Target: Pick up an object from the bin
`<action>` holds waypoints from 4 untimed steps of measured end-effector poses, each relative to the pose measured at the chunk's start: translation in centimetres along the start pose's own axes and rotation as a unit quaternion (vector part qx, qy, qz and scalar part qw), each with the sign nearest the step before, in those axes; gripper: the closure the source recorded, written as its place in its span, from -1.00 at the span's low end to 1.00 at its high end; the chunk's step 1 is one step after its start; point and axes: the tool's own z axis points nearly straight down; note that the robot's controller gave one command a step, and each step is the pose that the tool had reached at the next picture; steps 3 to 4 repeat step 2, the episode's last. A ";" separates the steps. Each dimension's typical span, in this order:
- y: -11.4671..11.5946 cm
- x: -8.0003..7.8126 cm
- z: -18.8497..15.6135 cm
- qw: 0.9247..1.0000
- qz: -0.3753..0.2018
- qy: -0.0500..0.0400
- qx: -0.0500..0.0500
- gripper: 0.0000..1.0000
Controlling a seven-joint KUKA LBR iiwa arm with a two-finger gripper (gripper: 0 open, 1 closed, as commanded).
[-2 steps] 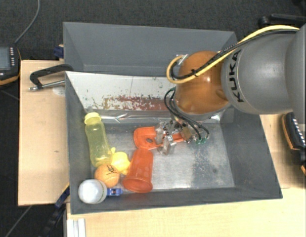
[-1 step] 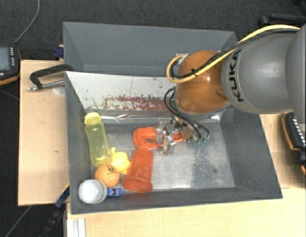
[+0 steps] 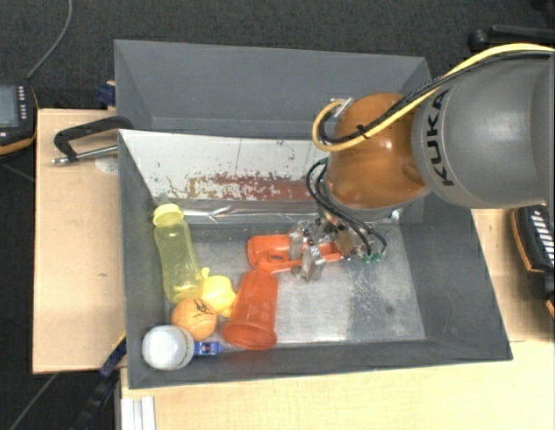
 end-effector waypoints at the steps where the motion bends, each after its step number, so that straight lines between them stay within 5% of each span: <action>1: 0.1 -0.4 -2.7 1.000 0.006 0.009 -0.001 1.00; 2: -0.2 -2.3 -2.7 1.000 0.016 -0.006 0.001 1.00; 4: -0.2 -2.3 -2.7 1.000 0.016 -0.006 0.001 1.00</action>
Offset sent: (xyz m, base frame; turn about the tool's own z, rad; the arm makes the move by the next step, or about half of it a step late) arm 0.0288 0.0022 -0.0425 0.0651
